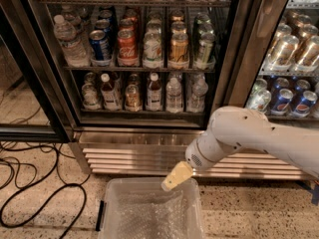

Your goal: Pick water bottle from bottom shelf of fridge

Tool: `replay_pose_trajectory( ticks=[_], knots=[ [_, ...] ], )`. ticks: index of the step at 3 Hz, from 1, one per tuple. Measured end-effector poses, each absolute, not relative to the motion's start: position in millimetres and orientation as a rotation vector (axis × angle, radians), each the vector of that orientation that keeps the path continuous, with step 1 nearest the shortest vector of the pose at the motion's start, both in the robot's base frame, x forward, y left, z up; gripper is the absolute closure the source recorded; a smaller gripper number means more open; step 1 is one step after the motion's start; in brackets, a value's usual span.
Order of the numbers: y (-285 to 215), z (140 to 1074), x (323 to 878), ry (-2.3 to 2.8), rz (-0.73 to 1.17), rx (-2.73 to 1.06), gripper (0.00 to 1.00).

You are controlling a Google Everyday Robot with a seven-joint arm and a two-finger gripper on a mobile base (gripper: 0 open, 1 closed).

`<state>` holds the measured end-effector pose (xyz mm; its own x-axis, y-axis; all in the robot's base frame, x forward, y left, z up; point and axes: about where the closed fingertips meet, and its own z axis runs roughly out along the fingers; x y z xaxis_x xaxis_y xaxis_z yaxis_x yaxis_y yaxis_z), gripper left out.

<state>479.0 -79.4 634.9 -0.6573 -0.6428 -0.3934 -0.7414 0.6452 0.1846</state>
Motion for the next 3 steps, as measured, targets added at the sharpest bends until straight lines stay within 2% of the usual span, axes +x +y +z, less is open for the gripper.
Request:
replay_pose_trajectory(
  ticks=[2, 3],
  knots=[
    [-61.7, 614.0, 491.5, 2.569, 0.539, -1.045, 0.0],
    [-51.6, 581.9, 519.1, 2.575, 0.524, -0.914, 0.0]
  ],
)
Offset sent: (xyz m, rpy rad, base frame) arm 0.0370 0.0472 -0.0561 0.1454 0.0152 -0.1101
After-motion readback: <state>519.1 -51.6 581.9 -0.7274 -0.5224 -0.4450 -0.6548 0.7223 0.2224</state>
